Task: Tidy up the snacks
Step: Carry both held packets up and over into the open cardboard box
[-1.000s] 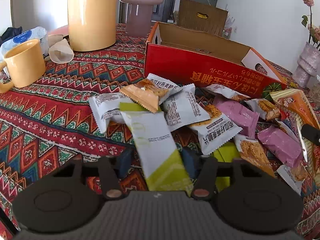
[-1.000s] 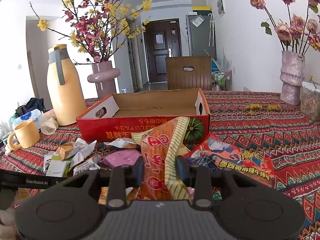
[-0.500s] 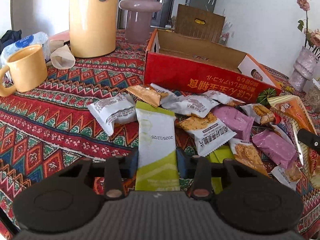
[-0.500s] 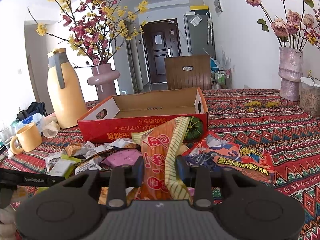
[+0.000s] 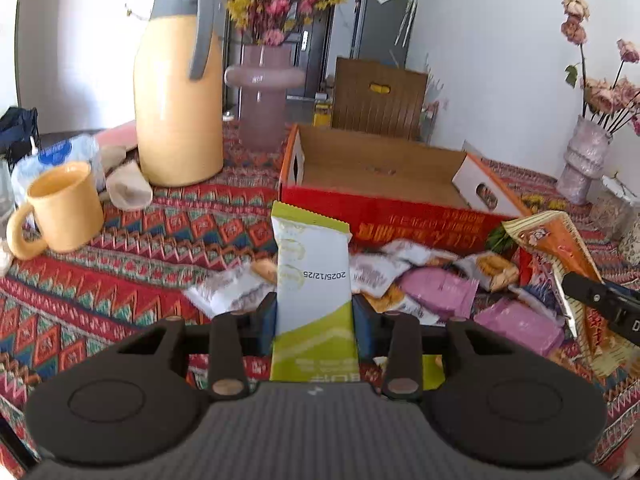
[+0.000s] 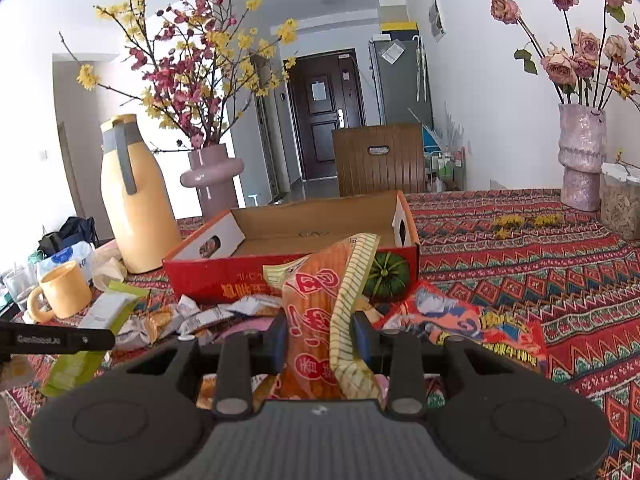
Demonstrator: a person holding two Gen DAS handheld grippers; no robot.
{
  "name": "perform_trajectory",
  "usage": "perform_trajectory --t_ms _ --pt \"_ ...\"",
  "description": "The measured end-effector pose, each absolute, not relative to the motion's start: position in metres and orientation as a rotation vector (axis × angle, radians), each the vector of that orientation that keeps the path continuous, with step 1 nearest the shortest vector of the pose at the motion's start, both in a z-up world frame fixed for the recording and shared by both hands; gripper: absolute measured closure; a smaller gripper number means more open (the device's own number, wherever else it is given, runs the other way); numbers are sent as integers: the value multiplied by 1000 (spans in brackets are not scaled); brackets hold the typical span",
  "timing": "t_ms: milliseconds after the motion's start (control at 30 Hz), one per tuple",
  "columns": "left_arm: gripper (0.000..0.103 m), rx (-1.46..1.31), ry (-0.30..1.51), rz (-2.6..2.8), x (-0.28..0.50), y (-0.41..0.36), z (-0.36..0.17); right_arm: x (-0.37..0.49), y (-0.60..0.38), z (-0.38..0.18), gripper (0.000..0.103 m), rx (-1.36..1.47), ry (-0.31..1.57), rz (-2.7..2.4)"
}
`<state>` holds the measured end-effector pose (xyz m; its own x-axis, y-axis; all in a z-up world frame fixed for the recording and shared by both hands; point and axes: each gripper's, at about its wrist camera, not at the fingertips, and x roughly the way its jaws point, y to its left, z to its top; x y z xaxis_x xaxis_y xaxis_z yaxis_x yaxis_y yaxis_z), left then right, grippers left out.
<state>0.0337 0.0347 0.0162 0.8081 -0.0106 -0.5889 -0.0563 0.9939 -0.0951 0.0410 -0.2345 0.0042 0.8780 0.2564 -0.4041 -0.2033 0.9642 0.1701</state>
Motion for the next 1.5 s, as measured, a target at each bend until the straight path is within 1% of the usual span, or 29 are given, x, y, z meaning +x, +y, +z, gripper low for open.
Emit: perform_trajectory --t_ms 233,467,867,1067,1233,1367,1500 --pt "63 -87 567 12 43 30 39 51 -233 18 71 131 401 245" --pt "63 -68 527 -5 69 23 57 73 -229 27 71 141 382 253" --pt "63 -56 472 9 137 7 82 158 -222 60 71 152 363 239" --pt "63 -93 497 19 178 8 73 211 -210 64 71 146 395 220" --pt "63 -101 511 64 214 14 57 247 -200 50 71 140 437 189" --pt "63 -124 536 88 228 24 33 256 -205 30 71 164 438 162" --pt "63 -112 559 94 236 27 21 263 -206 20 71 173 457 180"
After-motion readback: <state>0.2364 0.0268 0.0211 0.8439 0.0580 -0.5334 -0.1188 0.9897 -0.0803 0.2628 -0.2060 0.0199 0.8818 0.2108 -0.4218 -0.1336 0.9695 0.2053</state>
